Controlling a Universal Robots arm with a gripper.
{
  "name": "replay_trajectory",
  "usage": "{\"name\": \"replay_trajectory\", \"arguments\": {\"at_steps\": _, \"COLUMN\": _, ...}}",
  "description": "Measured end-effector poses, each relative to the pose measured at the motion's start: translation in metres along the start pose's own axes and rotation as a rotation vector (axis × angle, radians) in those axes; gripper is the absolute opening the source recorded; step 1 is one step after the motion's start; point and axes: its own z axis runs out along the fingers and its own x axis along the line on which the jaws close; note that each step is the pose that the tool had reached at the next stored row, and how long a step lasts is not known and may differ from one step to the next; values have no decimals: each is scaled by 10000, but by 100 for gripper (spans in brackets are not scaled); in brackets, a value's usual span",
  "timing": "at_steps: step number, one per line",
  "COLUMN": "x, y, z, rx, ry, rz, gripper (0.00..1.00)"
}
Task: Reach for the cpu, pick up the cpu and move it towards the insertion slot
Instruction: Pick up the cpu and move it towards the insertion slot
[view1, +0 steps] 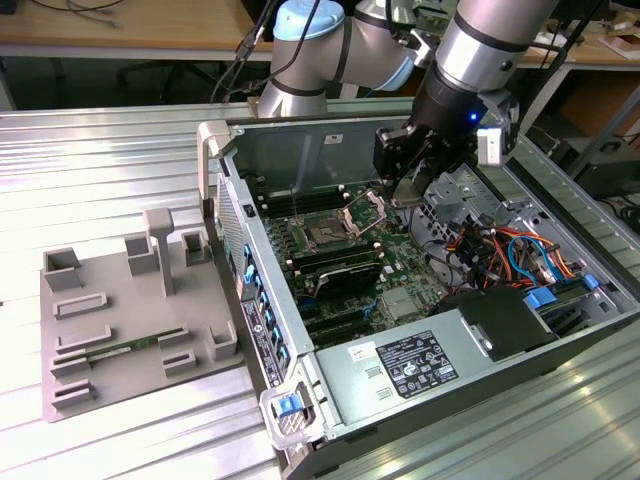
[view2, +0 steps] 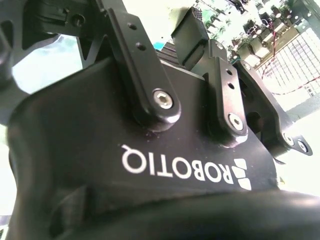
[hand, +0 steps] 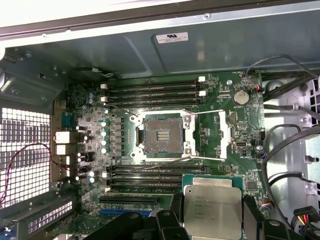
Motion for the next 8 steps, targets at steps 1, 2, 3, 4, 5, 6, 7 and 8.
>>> {"name": "replay_trajectory", "arguments": {"at_steps": 1, "x": 0, "y": 0, "z": 2, "rx": 0, "ry": 0, "rz": 0, "gripper": 55}}
{"name": "replay_trajectory", "arguments": {"at_steps": 2, "x": 0, "y": 0, "z": 4, "rx": 1, "ry": 0, "rz": 0, "gripper": 55}}
{"name": "replay_trajectory", "arguments": {"at_steps": 3, "x": 0, "y": 0, "z": 7, "rx": 0, "ry": 0, "rz": 0, "gripper": 55}}
{"name": "replay_trajectory", "arguments": {"at_steps": 4, "x": 0, "y": 0, "z": 9, "rx": 0, "ry": 0, "rz": 0, "gripper": 55}}
{"name": "replay_trajectory", "arguments": {"at_steps": 5, "x": 0, "y": 0, "z": 12, "rx": 1, "ry": 0, "rz": 0, "gripper": 55}}
{"name": "replay_trajectory", "arguments": {"at_steps": 6, "x": 0, "y": 0, "z": 13, "rx": 1, "ry": 0, "rz": 1, "gripper": 55}}
{"name": "replay_trajectory", "arguments": {"at_steps": 7, "x": 0, "y": 0, "z": 17, "rx": 1, "ry": 0, "rz": 0, "gripper": 55}}
{"name": "replay_trajectory", "arguments": {"at_steps": 8, "x": 0, "y": 0, "z": 19, "rx": 0, "ry": 0, "rz": 0, "gripper": 55}}
